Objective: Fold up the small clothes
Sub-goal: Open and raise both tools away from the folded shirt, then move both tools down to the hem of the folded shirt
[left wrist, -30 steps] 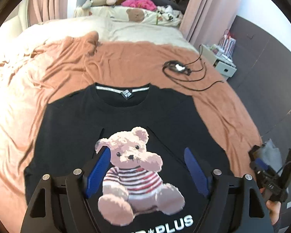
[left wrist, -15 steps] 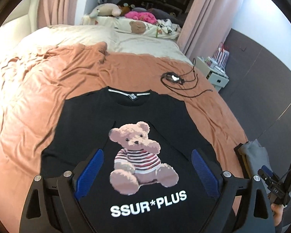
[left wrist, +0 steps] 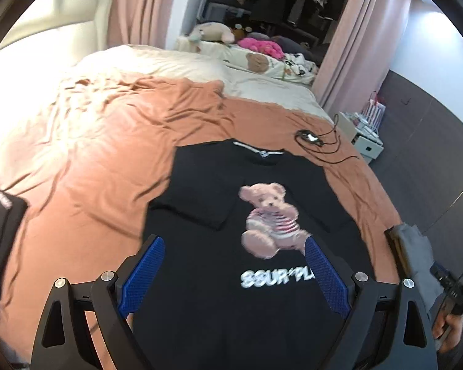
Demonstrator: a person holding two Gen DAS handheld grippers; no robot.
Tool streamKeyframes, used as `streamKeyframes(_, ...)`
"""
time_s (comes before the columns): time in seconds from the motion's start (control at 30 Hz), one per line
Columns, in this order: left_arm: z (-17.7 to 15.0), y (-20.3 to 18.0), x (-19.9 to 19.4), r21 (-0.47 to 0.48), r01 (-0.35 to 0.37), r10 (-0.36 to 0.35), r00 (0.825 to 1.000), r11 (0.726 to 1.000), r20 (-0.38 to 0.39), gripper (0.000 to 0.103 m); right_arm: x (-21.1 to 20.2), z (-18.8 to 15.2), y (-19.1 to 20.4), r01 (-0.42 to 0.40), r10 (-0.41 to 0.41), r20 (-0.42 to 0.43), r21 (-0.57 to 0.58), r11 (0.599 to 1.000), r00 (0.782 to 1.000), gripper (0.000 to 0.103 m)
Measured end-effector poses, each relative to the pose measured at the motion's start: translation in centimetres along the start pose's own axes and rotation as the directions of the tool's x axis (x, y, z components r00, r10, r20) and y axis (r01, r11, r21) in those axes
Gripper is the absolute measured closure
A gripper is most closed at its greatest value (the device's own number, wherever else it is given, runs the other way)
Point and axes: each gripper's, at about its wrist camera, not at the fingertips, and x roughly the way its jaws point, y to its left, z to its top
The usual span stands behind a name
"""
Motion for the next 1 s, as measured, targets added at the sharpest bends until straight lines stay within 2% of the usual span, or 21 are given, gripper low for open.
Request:
streamKeyframes(0.13, -2.0, 2.0, -3.1, 0.014, -0.02, 0.02, 1.0, 1.0, 0.013, 0.01, -2.3, -1.0, 0.1, -0.014, 0.014, -0.007, -0.014, 1.0, 1.0, 0.018)
streamKeyframes(0.33, -5.5, 4.2, -5.7, 0.039, -0.083, 0.081, 0.996, 0.996, 0.029, 0.01, -5.5, -2.5, 0.1, -0.035, 0.035, -0.007, -0.036, 0.999, 0.999, 0.018)
streamKeyframes(0.57, -9.9, 5.8, -7.8, 0.027, -0.053, 0.051, 0.997, 0.998, 0.052, 0.01, -8.7, -4.6, 0.3, -0.053, 0.053, 0.022, -0.029, 0.998, 0.998, 0.018)
streamKeyframes(0.73, -13.3, 7.0, -9.1, 0.01, -0.04, 0.04, 0.998, 0.999, 0.055, 0.01, -9.9, -6.0, 0.7, -0.028, 0.029, 0.015, -0.07, 0.997, 0.999, 0.018)
streamKeyframes(0.87, -15.7, 7.6, -9.9, 0.025, -0.062, 0.061, 0.996, 0.998, 0.058, 0.01, -10.9, -6.9, 0.4, -0.044, 0.044, 0.005, -0.052, 0.998, 0.999, 0.018)
streamKeyframes(1.0, -18.0, 8.2, -10.3, -0.005, -0.037, 0.037, 0.997, 0.999, 0.074, 0.007, -11.7, -7.8, -0.7, -0.036, 0.036, -0.006, -0.029, 0.999, 0.999, 0.018)
